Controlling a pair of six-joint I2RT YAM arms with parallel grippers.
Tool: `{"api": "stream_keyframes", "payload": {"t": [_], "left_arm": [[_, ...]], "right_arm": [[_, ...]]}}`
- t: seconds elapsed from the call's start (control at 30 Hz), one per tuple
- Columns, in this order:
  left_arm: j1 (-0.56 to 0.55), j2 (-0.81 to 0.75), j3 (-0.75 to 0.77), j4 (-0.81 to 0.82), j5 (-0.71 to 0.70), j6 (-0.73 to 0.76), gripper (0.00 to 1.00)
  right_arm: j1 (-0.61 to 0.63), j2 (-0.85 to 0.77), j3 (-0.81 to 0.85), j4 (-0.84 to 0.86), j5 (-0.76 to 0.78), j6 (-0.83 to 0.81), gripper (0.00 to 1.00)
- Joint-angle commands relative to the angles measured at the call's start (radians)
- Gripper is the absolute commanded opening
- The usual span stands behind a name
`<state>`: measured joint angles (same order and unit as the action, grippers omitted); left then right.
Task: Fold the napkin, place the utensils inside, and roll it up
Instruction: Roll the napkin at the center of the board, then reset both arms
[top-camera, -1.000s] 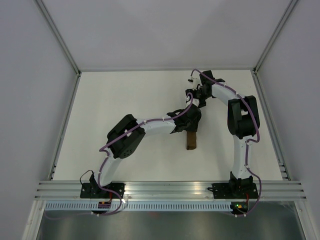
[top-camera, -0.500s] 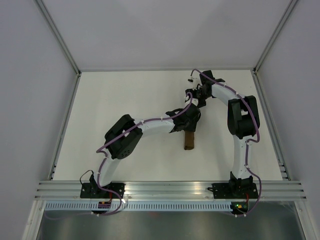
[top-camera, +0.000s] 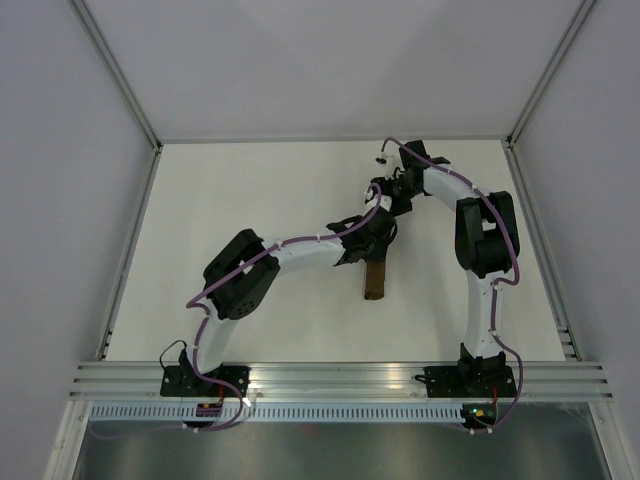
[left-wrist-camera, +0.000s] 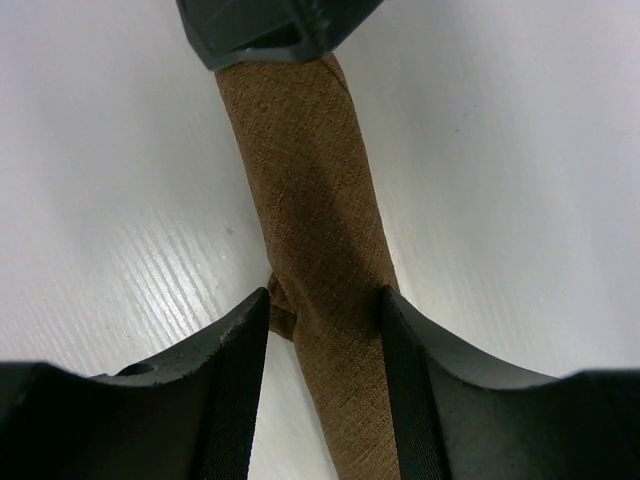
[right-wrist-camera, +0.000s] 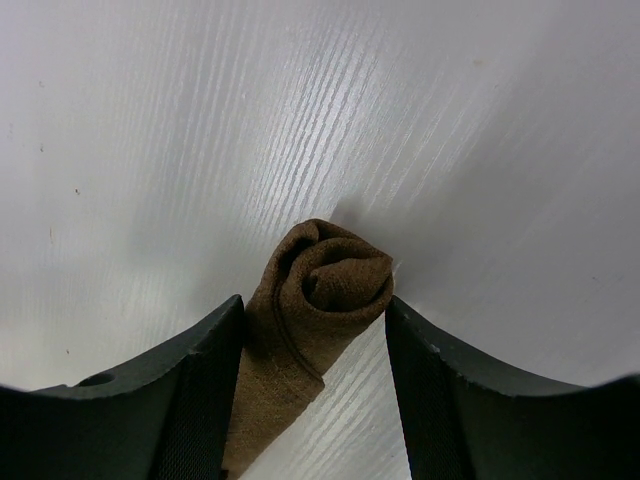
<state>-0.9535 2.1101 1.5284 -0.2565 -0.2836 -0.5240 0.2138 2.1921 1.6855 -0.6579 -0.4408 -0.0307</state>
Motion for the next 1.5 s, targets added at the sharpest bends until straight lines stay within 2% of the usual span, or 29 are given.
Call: {"api": "stream_keyframes", "payload": {"t": [0.0,0.33,1.03,1.23,1.47], "left_arm": [[0.016,-0.056,-0.031,-0.018,-0.02,0.03,0.53],[0.027,-0.048,-0.051,-0.013,-0.016,0.025,0.51],[0.036,-0.142,-0.074,0.095,0.011,0.085,0.54],[0.082,-0.248,-0.143,0.149,0.023,0.088,0.55],[0.154,-0.462,-0.261,0.154,0.057,0.108,0.56]], "right_arm": [[0.002,-0.04,0.043,0.003,0.022,0.006,0.64],[0.001,-0.051,0.043,0.0,0.024,0.0,0.64],[0.001,-0.06,0.085,-0.029,0.02,-0.003,0.67],[-0.02,-0.095,0.108,-0.002,-0.03,0.02,0.72],[-0.106,-0.138,0.249,-0.002,-0.101,0.098,0.79]]}}
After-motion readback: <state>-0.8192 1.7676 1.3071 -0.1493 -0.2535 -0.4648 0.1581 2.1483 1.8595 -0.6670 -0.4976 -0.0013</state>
